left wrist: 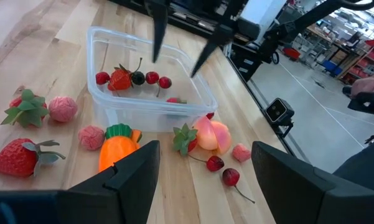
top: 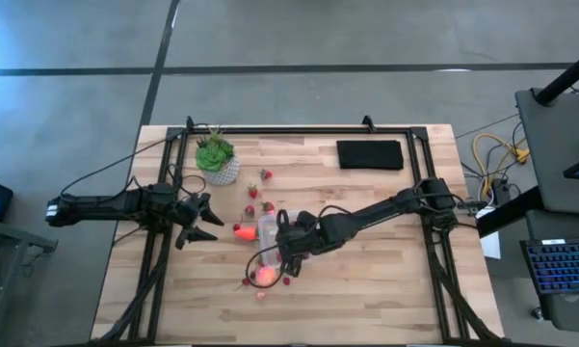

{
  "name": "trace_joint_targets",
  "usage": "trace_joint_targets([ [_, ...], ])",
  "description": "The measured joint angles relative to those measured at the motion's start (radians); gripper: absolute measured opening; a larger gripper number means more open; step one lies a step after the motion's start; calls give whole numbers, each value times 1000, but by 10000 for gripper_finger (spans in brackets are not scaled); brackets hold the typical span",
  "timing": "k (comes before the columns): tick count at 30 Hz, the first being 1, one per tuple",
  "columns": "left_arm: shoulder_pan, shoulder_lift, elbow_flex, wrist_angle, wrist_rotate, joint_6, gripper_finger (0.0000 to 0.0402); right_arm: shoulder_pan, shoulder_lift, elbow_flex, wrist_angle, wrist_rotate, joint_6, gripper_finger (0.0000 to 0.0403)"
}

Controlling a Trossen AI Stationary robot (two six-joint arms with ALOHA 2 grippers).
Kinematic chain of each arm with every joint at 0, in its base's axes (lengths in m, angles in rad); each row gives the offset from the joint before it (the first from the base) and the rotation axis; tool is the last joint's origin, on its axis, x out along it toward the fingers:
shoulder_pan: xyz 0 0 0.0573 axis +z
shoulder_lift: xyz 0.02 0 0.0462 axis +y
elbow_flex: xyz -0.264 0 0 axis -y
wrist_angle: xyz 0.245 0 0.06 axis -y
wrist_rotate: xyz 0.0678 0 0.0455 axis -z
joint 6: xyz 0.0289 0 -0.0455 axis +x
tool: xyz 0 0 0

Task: Pick and placing Produce into tupperware
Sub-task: Put the red cherry into the transparent container

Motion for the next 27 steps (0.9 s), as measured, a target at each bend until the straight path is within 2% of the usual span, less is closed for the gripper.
trace_joint_targets([
  [5, 0, 0, 0, 0, 0, 0, 240, 70, -10, 0, 0, 10, -64, 277],
  [10, 0, 0, 0, 0, 0, 0, 240, 170, -21, 4, -2, 107, -91, 268],
  [14, 0, 0, 0, 0, 0, 0, 240, 220, -19, 1, 0, 104, 20, 259],
  [19, 0, 1, 0, 0, 0, 0, 240, 228, 18, -3, 27, 93, 198, 252],
  [27, 0, 0, 0, 0, 0, 0, 240, 228, 99, -3, 85, 60, 339, 248],
])
